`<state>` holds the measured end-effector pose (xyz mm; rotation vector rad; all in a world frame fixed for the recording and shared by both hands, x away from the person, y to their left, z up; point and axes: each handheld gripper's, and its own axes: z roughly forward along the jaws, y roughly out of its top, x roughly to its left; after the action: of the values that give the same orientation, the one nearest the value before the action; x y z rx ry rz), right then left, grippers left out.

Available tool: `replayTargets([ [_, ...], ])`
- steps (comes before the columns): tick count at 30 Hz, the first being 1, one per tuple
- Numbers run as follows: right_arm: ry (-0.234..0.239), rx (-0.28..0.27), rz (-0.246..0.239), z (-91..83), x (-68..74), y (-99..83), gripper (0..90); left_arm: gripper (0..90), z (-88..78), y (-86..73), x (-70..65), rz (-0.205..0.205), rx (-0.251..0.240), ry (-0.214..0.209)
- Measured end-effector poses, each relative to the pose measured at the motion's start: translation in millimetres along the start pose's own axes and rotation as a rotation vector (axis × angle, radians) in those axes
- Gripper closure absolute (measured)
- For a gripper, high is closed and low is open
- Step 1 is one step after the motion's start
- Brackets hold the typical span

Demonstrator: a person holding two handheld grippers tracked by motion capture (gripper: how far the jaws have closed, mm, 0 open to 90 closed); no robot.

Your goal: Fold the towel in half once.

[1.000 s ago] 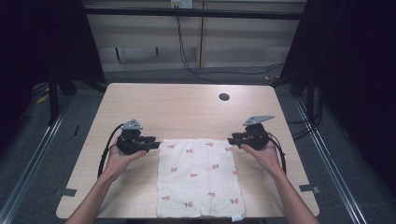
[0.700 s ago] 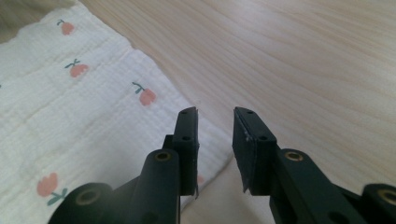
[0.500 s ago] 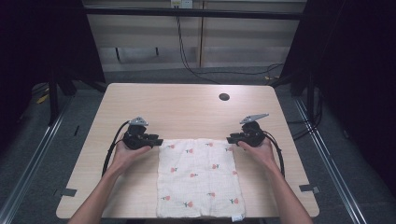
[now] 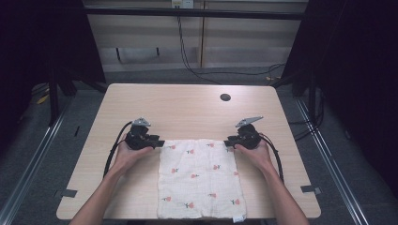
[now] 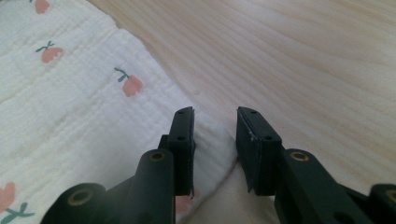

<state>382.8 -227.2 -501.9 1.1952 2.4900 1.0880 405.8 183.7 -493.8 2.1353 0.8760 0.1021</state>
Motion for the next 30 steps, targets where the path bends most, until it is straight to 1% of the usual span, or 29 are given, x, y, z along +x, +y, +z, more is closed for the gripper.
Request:
replayTargets([
  [1,-0.004,0.005,-0.011,0.2,1.1,0.5,68.7,59.0,0.9,-0.4,0.3,0.004,0.011,0.005],
  [2,-0.004,0.005,-0.011,0.2,1.1,0.5,68.7,59.0,2.3,-1.1,0.5,0.004,0.016,0.007],
  [3,-0.025,0.012,-0.027,0.3,2.8,0.9,72.4,59.0,4.5,-1.7,0.9,0.000,0.021,0.009],
  [4,-0.020,0.009,-0.029,0.4,2.8,0.7,73.6,58.7,5.5,-1.8,0.0,-0.002,0.020,0.002],
  [5,-0.019,0.008,-0.024,0.2,2.7,0.4,75.5,58.7,6.3,-1.6,-0.4,0.009,0.028,0.011],
  [7,-0.021,0.012,-0.014,-0.6,2.3,-0.2,79.0,58.4,8.5,-2.1,-0.7,0.005,0.034,0.011],
  [8,-0.021,0.012,-0.014,-0.6,2.3,-0.2,79.0,58.3,8.5,-2.1,-0.7,0.005,0.034,0.011],
  [9,-0.020,0.008,-0.008,-0.9,1.1,-0.8,83.1,58.3,9.7,-1.7,-0.6,0.007,0.033,0.007],
  [13,-0.009,0.003,-0.006,-0.1,0.6,-0.9,85.6,58.4,12.8,-0.3,-0.8,0.000,0.023,0.003],
  [14,0.004,0.008,-0.005,-0.4,1.4,-1.0,86.8,64.6,13.0,-0.1,-0.9,0.006,0.026,-0.006],
  [15,0.009,0.005,-0.009,-0.2,1.3,-1.2,86.9,67.3,12.4,1.0,-0.9,0.018,0.043,0.005],
  [16,0.009,0.007,-0.010,-0.5,1.5,-1.2,87.0,71.8,12.4,1.0,-0.9,0.018,0.043,0.005],
  [17,0.009,0.009,-0.010,-0.5,1.7,-1.2,87.1,77.6,13.1,-0.3,-1.8,0.031,0.041,-0.011],
  [18,0.009,0.009,-0.010,-0.5,1.7,-1.2,87.1,82.4,13.1,-0.3,-1.8,0.031,0.041,-0.011],
  [19,0.015,0.008,0.004,-0.8,0.9,-1.6,87.1,86.7,12.6,-1.5,-2.0,0.038,0.043,-0.028],
  [22,0.019,0.000,0.013,-0.5,-0.3,-2.0,87.3,88.1,12.0,-2.2,-1.0,0.036,0.032,-0.034],
  [23,0.021,0.004,0.020,-0.9,-0.7,-1.7,87.5,88.2,9.4,-1.5,-0.3,0.019,0.010,-0.056],
  [24,0.028,0.001,0.026,-1.3,-0.8,-1.5,87.5,88.2,9.4,-1.5,-0.3,0.019,0.010,-0.056],
  [25,0.033,-0.008,0.025,-2.0,-1.3,-1.0,87.5,88.2,5.2,1.2,-1.9,0.016,-0.018,-0.055],
  [26,0.033,-0.008,0.025,-2.0,-1.3,-1.0,87.5,88.2,5.2,1.2,-1.9,0.016,-0.018,-0.055],
  [27,0.045,-0.026,0.036,-4.6,-2.0,0.3,87.6,88.3,1.3,4.4,-3.9,0.023,-0.035,-0.066],
  [28,0.045,-0.026,0.036,-4.6,-2.0,0.3,87.6,88.3,1.3,4.4,-3.9,0.023,-0.035,-0.066],
  [29,0.042,-0.037,0.033,-8.4,-2.3,1.9,87.6,88.5,-1.4,6.7,-5.4,0.034,-0.045,-0.083],
  [30,0.043,-0.043,0.034,-10.2,-2.2,2.2,87.6,88.4,-1.4,6.7,-5.4,0.034,-0.045,-0.083],
])
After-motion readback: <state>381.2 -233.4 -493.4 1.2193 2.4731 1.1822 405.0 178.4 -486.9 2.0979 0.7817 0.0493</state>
